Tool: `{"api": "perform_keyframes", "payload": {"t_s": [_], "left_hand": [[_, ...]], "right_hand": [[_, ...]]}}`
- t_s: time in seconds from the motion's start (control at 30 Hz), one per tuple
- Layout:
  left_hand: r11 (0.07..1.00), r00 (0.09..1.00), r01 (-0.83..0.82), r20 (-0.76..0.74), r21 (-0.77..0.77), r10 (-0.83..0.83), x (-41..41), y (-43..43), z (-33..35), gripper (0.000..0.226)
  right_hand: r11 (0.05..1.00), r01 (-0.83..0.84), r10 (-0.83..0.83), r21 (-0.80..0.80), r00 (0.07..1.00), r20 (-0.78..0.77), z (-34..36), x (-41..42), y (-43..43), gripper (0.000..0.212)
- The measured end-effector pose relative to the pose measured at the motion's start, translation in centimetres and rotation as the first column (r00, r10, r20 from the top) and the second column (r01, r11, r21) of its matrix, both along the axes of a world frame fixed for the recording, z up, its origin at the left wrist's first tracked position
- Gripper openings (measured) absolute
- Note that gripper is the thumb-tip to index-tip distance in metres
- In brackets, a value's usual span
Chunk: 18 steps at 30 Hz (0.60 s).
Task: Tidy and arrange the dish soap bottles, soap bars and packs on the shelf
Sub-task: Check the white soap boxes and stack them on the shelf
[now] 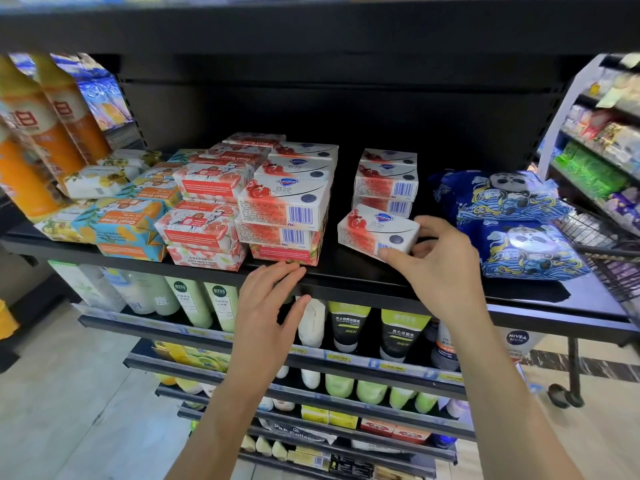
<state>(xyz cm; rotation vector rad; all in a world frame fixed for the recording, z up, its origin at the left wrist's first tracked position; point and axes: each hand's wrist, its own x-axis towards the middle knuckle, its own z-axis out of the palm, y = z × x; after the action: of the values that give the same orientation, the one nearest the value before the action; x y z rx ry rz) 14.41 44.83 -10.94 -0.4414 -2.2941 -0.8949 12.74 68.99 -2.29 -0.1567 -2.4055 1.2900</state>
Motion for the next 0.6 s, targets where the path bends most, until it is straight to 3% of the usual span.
{"api": "perform_keyframes", "payload": {"t_s": [0.13, 0.23, 0.37, 0.5, 0.6], "left_hand": [[0.998, 0.996, 0.003, 0.087, 0.063, -0.009, 0.8, 0.3, 1.1, 0.038], [0.961, 0.979, 0.002, 0.195, 0.277, -0.058, 2.9, 1.4, 3.6, 0.036], [0.786, 0.905, 0.014, 0.326, 0.619, -0.273, 5.3, 2.9, 6.0, 0.026], [0.599, 0.731, 0.036, 0.388, 0.800, -0.562, 6.1, 4.0, 6.3, 0.042], [0.527, 0.691, -0.020, 0.393, 0.850, -0.607, 6.4, 3.9, 6.4, 0.041]], "right_hand": [[0.993, -0.037, 0.029, -0.116, 0.997, -0.070, -0.7, 3.8, -0.1, 0.066], [0.967, -0.135, 0.115, -0.218, 0.988, -0.103, -1.5, 6.0, 0.4, 0.066], [0.919, -0.309, 0.272, -0.247, 0.947, -0.173, -2.0, 8.0, 0.5, 0.073], [0.884, -0.394, 0.349, -0.253, 0.914, -0.207, -2.7, 8.5, 0.2, 0.074], [0.879, -0.408, 0.378, -0.246, 0.912, -0.160, -3.0, 8.8, 0.0, 0.076]]}}
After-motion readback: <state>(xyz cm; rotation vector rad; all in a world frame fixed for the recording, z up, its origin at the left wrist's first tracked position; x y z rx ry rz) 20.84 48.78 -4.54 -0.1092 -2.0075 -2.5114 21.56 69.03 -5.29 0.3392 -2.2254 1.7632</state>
